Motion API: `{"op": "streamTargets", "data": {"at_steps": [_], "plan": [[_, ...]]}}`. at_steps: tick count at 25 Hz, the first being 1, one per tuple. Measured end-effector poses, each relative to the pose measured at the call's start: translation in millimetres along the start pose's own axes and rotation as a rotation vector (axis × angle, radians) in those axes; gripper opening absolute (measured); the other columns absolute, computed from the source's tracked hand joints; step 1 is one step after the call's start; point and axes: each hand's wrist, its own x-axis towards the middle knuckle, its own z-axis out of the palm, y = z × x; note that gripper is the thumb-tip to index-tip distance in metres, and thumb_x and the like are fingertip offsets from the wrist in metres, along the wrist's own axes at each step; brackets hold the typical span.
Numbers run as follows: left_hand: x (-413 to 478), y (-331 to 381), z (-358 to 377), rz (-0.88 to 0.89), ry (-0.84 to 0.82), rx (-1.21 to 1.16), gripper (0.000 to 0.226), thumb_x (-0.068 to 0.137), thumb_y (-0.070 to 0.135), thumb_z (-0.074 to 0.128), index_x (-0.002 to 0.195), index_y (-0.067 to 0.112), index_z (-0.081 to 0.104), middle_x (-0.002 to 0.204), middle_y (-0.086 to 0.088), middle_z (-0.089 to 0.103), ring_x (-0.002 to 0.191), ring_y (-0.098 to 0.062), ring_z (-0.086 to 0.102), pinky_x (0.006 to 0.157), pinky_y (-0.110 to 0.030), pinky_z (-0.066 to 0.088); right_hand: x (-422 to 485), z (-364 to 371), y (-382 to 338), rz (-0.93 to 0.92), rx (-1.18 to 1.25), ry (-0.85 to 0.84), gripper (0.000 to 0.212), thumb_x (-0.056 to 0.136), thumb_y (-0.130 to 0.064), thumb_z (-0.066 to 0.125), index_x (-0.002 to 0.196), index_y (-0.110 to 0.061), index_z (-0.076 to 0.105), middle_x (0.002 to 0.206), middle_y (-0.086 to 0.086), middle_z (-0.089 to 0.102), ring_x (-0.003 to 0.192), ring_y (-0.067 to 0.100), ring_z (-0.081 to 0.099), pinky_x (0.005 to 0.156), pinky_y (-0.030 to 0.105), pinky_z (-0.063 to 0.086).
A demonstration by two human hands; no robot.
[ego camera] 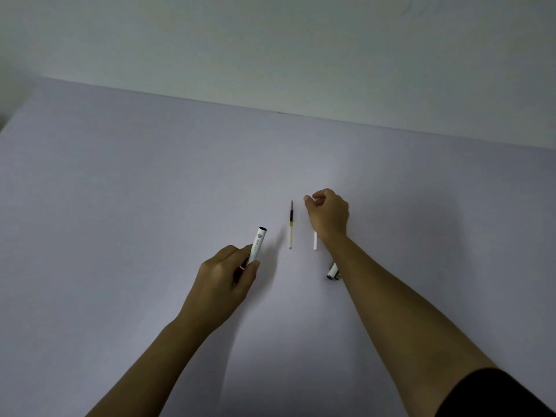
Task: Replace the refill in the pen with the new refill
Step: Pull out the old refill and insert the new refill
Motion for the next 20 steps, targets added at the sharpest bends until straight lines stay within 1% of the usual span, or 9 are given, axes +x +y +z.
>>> {"op": "streamTargets", "data": {"at_steps": [2, 4, 7, 9, 12, 14, 15, 18, 20], "plan": [[1.6, 2.9, 3.6, 0.003, -0.006, -0.012, 0.012, 0.086, 0.011, 0.062, 0.097, 0.009, 0.066, 0.067, -0.007, 0.06, 0.055, -0.021, 0.057, 0.053, -0.035, 0.049, -1.7, -6.9, 11.0, -0.002, -0.045, -0.012, 0.03, 0.083, -0.029, 0.065, 0.101, -0.005, 0.062, 0.096, 0.012, 0.069, 0.092, 0.027, 0.064, 0.075, 0.026, 0.041], [2.8, 5.7, 7.0, 0.01, -0.01, -0.005, 0.011, 0.086, 0.011, 0.062, 0.096, 0.009, 0.066, 0.066, -0.007, 0.061, 0.055, -0.019, 0.055, 0.053, -0.033, 0.047, -3.3, -8.5, 17.8, 0.003, -0.076, -0.098, 0.035, 0.08, -0.029, 0.069, 0.103, -0.004, 0.059, 0.098, 0.012, 0.068, 0.094, 0.027, 0.062, 0.079, 0.031, 0.045], [3.9, 7.8, 8.5, 0.01, -0.018, -0.003, 0.012, 0.086, 0.012, 0.062, 0.097, 0.01, 0.066, 0.067, -0.005, 0.062, 0.055, -0.018, 0.054, 0.054, -0.028, 0.045, -2.9, -5.2, 19.9, 0.017, -0.106, -0.159, 0.033, 0.079, -0.019, 0.072, 0.104, -0.002, 0.059, 0.102, 0.014, 0.069, 0.099, 0.029, 0.062, 0.086, 0.036, 0.047], [2.6, 9.4, 8.0, 0.009, -0.018, -0.008, 0.013, 0.086, 0.012, 0.062, 0.099, 0.01, 0.066, 0.067, -0.005, 0.062, 0.056, -0.018, 0.056, 0.054, -0.027, 0.045, -1.5, -5.3, 19.0, 0.043, -0.092, -0.14, 0.028, 0.08, -0.013, 0.069, 0.105, -0.001, 0.061, 0.105, 0.015, 0.07, 0.103, 0.03, 0.063, 0.088, 0.034, 0.047], [1.6, 11.6, 6.5, 0.013, 0.001, -0.002, 0.012, 0.086, 0.011, 0.063, 0.097, 0.01, 0.066, 0.067, -0.004, 0.061, 0.056, -0.018, 0.056, 0.054, -0.025, 0.044, -1.7, -15.3, 13.0, 0.064, -0.049, -0.149, 0.031, 0.082, -0.013, 0.066, 0.111, -0.002, 0.062, 0.11, 0.014, 0.07, 0.107, 0.027, 0.062, 0.088, 0.027, 0.044], [2.8, 15.5, 6.0, 0.015, 0.012, 0.007, 0.01, 0.086, 0.011, 0.062, 0.095, 0.009, 0.066, 0.067, -0.005, 0.061, 0.056, -0.02, 0.057, 0.054, -0.028, 0.046, -2.9, -31.9, 3.5, 0.113, 0.107, -0.145, 0.036, 0.082, -0.016, 0.067, 0.115, -0.003, 0.062, 0.111, 0.013, 0.07, 0.105, 0.025, 0.063, 0.093, 0.029, 0.046], [3.9, 19.1, 5.7, 0.02, 0.012, 0.007, 0.01, 0.086, 0.011, 0.062, 0.094, 0.008, 0.066, 0.067, -0.006, 0.061, 0.056, -0.021, 0.057, 0.055, -0.032, 0.048, -5.3, -43.8, -2.7, 0.158, 0.262, -0.149, 0.036, 0.081, -0.016, 0.068, 0.115, -0.004, 0.062, 0.107, 0.011, 0.07, 0.1, 0.023, 0.064, 0.093, 0.03, 0.05], [6.9, 36.7, 4.7, 0.06, -0.043, 0.013, 0.012, 0.088, 0.012, 0.06, 0.096, 0.005, 0.066, 0.071, -0.007, 0.061, 0.058, -0.021, 0.057, 0.058, -0.036, 0.05, -22.6, -86.9, -23.1, 0.257, 0.84, -0.178, 0.017, 0.082, -0.008, 0.067, 0.099, -0.009, 0.067, 0.085, 0.001, 0.068, 0.081, 0.012, 0.065, 0.071, 0.02, 0.056], [11.0, 47.8, 4.1, 0.082, -0.083, 0.023, 0.014, 0.089, 0.015, 0.058, 0.096, 0.006, 0.066, 0.073, -0.007, 0.059, 0.06, -0.021, 0.057, 0.06, -0.035, 0.049, -35.6, -112.7, -31.2, 0.227, 1.026, -0.168, 0.012, 0.082, -0.005, 0.067, 0.09, -0.015, 0.068, 0.079, -0.002, 0.069, 0.073, 0.005, 0.067, 0.065, 0.016, 0.056]]}}
